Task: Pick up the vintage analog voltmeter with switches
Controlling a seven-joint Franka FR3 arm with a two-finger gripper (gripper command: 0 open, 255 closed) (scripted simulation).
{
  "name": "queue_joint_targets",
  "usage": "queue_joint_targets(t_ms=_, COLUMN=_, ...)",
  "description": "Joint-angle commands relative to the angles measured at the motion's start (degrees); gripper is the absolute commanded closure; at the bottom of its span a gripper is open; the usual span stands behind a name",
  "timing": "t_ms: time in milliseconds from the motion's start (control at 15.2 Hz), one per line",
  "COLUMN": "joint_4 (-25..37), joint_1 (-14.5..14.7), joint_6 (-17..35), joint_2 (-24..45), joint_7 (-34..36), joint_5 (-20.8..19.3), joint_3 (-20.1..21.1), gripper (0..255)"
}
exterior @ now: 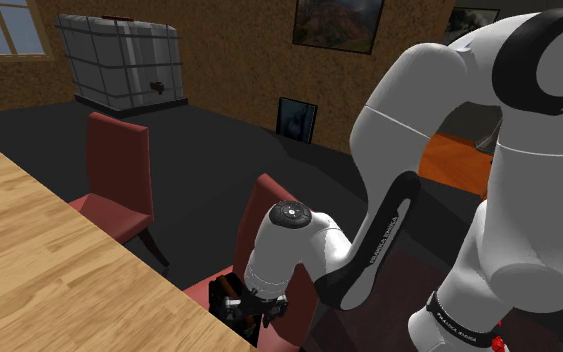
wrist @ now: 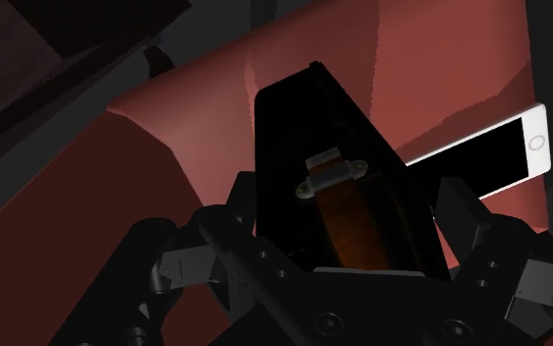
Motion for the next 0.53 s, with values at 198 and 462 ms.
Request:
queue_joint_targets(t_ms=198, joint_4=0.03, joint_1=0.03, joint_6=0.03, joint_2=0.14, joint_7=0.03, joint_5=-0.08, joint_3=-0.14, gripper=255)
queue_joint_targets(t_ms=462, joint_4=-0.37, joint_1=-1.56, joint_6=-0.67, joint_2=-0.91, joint_7=-1.36, joint_5=1.74, joint_3=1.86, gripper=255)
